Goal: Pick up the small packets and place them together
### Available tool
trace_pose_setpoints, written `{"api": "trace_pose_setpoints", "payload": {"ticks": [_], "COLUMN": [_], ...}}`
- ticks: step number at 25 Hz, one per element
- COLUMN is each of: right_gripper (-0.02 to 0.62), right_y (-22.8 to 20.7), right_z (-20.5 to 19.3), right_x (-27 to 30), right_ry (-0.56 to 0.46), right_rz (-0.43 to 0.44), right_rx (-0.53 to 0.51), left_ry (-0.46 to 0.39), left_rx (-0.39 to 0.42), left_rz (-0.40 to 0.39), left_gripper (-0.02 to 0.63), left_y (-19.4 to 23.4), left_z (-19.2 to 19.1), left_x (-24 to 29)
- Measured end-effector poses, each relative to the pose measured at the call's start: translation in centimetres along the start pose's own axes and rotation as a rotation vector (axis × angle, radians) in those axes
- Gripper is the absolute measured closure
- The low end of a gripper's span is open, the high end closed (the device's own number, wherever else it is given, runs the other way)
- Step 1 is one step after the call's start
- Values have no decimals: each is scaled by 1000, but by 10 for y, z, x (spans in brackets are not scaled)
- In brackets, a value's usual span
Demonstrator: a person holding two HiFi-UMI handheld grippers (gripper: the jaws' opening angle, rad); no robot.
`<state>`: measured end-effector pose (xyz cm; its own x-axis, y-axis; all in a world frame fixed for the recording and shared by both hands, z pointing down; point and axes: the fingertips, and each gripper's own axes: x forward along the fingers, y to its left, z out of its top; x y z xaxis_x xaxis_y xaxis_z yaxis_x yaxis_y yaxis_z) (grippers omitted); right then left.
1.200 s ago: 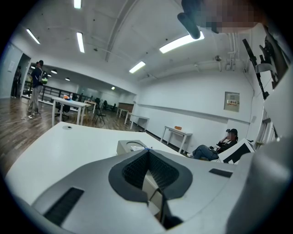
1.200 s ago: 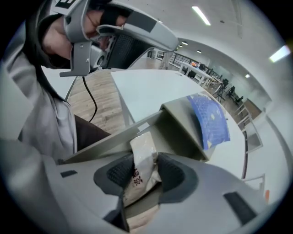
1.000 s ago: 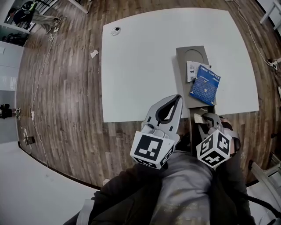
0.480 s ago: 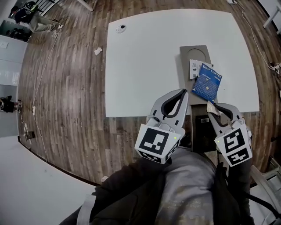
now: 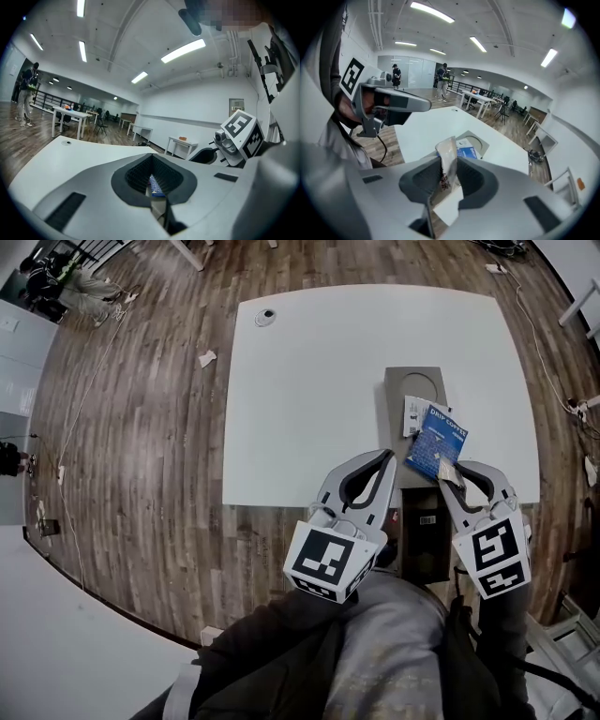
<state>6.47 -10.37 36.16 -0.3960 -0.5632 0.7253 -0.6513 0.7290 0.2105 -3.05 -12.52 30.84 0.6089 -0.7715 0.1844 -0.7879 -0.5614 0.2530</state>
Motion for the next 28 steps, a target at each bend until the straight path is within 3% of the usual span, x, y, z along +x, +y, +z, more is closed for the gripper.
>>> {"api": "trace_pose_setpoints", "payload": {"ticks": [9,14,23,28], "right_gripper": [491,489,350,341], "right_y": [-54,-65,-49,-50], "right_z": [34,35,37,48], "right_x": [51,75,95,91], "right_ry": [27,46,24,-26], "right_rz": [-83,-67,28,7], "right_rx": [-70,-51,6,6], "left_ry": [62,97,130,114], "left_rx": [-38,-52,-75,-59], "left_rz": [24,21,22,24], "left_gripper": [603,603,603,603], "left_y": [34,45,58,58], "left_z": [-11,-22,-32,-30], "left_x": [5,13,15,12]}}
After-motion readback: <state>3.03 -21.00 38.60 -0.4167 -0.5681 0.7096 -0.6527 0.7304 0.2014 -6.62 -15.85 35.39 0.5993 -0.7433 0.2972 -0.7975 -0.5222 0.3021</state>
